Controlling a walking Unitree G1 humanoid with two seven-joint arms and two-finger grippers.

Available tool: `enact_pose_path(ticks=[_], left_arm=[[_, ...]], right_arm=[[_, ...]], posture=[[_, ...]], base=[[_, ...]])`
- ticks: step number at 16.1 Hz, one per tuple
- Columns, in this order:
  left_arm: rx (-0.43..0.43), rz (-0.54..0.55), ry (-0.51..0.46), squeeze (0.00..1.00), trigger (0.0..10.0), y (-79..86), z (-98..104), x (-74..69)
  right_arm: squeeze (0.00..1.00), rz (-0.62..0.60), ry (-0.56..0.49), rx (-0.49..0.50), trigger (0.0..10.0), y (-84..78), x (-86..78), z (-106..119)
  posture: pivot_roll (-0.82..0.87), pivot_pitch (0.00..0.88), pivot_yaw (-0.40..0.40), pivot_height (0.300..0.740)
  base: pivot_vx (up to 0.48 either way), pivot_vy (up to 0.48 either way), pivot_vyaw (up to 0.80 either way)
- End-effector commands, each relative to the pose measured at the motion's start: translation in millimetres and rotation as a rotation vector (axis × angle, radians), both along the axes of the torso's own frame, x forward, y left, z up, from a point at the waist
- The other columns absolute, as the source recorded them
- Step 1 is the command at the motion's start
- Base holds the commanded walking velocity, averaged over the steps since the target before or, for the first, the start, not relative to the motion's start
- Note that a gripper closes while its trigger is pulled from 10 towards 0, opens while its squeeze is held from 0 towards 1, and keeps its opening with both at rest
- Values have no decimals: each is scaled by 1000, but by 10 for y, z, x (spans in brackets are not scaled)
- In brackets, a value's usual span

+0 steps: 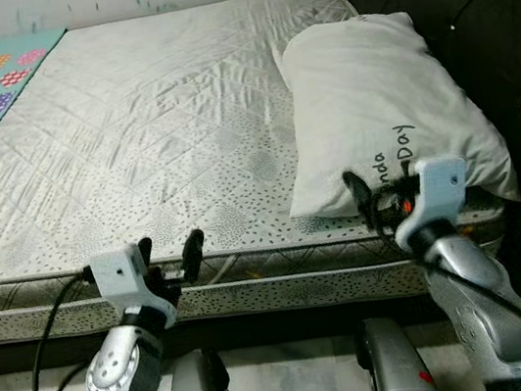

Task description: Clean up the room

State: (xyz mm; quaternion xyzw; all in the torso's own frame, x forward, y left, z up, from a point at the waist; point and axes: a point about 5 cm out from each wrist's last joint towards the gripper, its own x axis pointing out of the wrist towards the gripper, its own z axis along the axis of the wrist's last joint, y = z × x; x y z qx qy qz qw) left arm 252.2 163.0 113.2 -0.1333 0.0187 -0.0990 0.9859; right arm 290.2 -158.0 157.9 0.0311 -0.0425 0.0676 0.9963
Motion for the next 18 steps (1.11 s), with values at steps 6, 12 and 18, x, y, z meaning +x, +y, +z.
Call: enact_pose_path(ticks=[6,12,18], left_arm=[[22,3,-17,0,10000,34,30,40],[12,-6,-8,0,10000,-23,7,-20],[18,-24,-9,0,10000,-46,24,13]], right_arm=[[0,-83,-23,77,10000,-35,149,100],[0,-87,-18,71,10000,-82,159,99],[0,-102,-10,77,10000,-91,131,71]], posture=[[-203,0,67,578],[-197,0,62,642],[-203,0,73,663]], base=[[0,0,0],[0,0,-279],[0,0,-476]])
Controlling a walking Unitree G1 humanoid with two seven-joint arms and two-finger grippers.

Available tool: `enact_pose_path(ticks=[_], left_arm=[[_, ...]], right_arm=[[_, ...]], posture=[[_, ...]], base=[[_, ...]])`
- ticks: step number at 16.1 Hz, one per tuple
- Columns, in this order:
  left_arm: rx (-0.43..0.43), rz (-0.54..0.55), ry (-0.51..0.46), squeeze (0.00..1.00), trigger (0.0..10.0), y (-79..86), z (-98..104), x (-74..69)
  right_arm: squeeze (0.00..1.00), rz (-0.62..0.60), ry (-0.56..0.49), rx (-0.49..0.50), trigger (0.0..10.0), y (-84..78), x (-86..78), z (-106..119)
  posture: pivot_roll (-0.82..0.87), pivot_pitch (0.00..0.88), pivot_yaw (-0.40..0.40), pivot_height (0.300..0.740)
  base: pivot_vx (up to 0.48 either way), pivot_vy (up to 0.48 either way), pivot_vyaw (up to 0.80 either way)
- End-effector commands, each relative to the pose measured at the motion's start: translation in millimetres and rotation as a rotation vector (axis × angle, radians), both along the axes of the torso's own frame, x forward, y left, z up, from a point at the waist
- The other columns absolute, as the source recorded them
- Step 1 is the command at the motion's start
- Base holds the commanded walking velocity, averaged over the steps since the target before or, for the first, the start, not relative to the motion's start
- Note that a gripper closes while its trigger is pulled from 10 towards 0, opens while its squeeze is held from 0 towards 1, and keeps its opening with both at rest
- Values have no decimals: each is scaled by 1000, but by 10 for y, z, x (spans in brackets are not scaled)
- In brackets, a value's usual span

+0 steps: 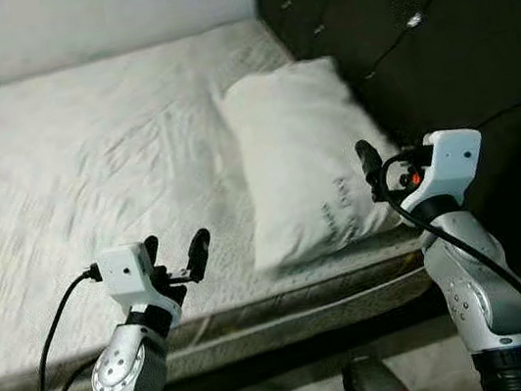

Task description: Clean up the room

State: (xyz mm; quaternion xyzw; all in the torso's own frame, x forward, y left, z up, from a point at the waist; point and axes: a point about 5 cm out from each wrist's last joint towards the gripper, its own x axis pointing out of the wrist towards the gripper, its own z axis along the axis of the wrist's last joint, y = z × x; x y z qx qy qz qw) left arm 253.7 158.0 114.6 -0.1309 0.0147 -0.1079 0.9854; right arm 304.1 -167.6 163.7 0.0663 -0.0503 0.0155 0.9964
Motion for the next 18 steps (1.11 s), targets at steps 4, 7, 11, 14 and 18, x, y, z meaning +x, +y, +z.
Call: enact_pose_path(ticks=[4,7,11,14,18], left_arm=[[17,7,2,0,10000,-6,3,-6],[43,53,13,0,10000,26,-21,5],[42,71,6,0,10000,24,-47,79],[39,87,-18,0,10000,21,-8,168],[35,88,-39,0,10000,24,12,232]], right_arm=[[0,7,0,-2,10000,10,-9,5],[0,16,2,-4,10000,23,-16,-4],[0,24,41,-27,10000,66,-16,-104],[0,52,37,-25,10000,111,-18,-125],[0,56,2,-5,10000,106,86,-40]], posture=[[-203,0,64,663],[-203,0,62,675],[-208,0,67,679],[-205,0,66,679],[-205,0,67,702]], base=[[0,0,-480],[0,0,-456],[0,0,-223],[0,0,0],[0,0,0]])
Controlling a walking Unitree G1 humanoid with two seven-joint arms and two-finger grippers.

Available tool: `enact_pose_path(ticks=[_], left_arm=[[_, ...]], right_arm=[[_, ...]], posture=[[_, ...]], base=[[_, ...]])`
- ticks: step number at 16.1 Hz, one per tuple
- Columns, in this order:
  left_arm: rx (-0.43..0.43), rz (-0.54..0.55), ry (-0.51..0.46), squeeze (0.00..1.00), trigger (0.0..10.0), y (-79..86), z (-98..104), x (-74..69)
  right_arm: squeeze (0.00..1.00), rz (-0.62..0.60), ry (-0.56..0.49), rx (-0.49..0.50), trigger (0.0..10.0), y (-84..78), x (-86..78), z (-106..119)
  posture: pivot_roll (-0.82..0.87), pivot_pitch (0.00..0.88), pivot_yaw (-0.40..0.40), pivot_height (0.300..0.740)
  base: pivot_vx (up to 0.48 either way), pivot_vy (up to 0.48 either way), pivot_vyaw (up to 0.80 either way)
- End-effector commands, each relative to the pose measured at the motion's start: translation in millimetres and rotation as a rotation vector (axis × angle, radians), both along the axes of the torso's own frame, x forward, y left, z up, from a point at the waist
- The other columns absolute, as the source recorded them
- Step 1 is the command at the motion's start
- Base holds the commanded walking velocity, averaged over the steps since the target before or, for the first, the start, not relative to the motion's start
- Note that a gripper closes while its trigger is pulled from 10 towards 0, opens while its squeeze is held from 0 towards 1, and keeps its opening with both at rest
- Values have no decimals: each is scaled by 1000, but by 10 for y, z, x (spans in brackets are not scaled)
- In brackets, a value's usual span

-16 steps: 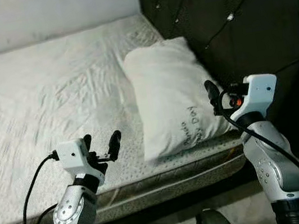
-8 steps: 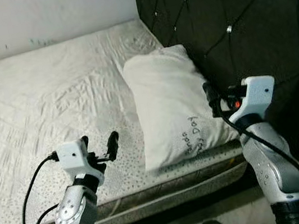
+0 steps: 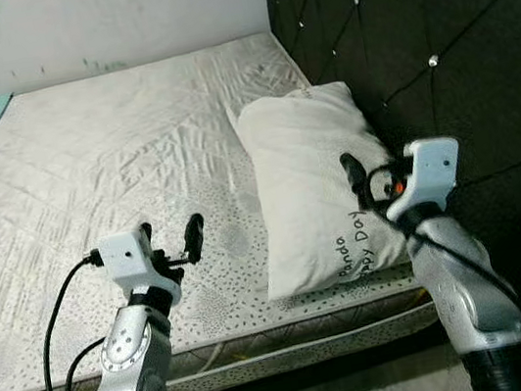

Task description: Clean up the room

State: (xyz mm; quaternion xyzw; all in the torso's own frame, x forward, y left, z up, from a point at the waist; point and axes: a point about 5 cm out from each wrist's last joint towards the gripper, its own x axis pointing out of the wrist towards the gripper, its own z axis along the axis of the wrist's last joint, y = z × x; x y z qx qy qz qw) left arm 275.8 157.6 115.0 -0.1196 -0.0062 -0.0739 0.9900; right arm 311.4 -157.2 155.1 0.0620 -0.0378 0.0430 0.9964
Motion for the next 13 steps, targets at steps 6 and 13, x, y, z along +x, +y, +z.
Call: enact_pose_path(ticks=[6,13], left_arm=[[35,24,-17,0,10000,26,-47,98],[82,195,-53,0,10000,241,-57,119]], right_arm=[[0,-1,-29,11,10000,13,70,11],[0,47,-5,-33,10000,68,-50,-191]], posture=[[-216,0,77,740],[-234,0,83,740]], base=[[0,0,0],[0,0,0]])
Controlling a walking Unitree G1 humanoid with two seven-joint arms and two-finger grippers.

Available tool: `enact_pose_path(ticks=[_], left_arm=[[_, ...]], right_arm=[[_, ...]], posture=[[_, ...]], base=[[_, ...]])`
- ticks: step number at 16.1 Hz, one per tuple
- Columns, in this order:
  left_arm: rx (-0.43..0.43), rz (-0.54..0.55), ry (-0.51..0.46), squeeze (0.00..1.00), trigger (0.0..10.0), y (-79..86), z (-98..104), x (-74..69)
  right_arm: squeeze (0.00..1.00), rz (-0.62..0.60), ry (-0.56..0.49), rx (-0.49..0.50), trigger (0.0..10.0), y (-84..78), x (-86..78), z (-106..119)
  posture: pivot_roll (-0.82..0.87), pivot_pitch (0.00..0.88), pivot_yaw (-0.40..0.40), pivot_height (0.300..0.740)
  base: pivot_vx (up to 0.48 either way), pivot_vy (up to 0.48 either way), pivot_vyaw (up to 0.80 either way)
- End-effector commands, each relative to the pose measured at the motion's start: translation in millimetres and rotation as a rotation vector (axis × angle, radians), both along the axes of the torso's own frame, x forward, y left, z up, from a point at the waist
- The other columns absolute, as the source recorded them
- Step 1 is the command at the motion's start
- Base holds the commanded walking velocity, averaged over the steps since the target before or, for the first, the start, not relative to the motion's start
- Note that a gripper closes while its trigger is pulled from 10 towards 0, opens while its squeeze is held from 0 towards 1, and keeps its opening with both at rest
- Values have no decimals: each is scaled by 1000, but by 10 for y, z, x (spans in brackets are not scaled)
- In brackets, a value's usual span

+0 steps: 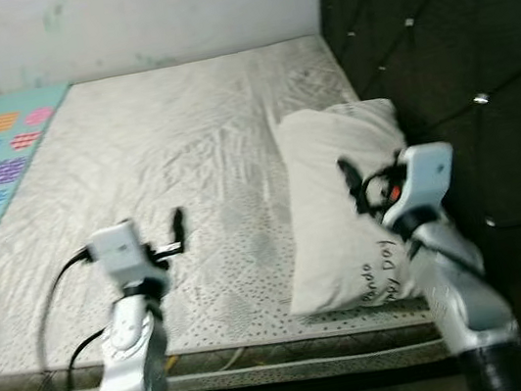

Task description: Clean up the room

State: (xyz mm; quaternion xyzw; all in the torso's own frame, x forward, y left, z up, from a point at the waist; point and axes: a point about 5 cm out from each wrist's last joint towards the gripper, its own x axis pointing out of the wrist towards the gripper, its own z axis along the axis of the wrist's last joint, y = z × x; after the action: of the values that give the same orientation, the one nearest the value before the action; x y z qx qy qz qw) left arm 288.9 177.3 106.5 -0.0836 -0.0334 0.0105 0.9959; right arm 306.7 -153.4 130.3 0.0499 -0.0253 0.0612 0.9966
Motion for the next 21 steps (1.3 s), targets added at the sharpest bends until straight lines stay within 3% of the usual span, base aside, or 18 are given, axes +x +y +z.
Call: enact_pose_path(ticks=[1,3,6,13,18,21], left_arm=[[31,26,14,0,10000,58,-43,-40],[30,41,64,0,10000,88,-188,-64],[51,44,58,0,10000,141,-182,-68],[72,57,30,0,10000,240,-107,-197],[41,9,41,0,10000,127,-117,-131],[27,-20,58,0,10000,66,-114,-227]], right_arm=[[0,13,-18,-11,10000,28,-60,9],[0,2,3,-23,10000,-13,-148,-90],[0,-10,4,-53,10000,-105,-193,-127],[0,27,10,-91,10000,-91,-158,-125],[0,57,-8,-96,10000,6,-63,-69],[0,33,13,-92,10000,-44,-135,-128]], posture=[[-241,0,93,740],[-258,0,108,740],[-255,0,103,740],[-212,0,58,740],[-204,0,52,740],[-191,0,49,740]], base=[[0,0,0],[0,0,0],[0,0,0],[0,0,0],[0,0,0],[0,0,0]])
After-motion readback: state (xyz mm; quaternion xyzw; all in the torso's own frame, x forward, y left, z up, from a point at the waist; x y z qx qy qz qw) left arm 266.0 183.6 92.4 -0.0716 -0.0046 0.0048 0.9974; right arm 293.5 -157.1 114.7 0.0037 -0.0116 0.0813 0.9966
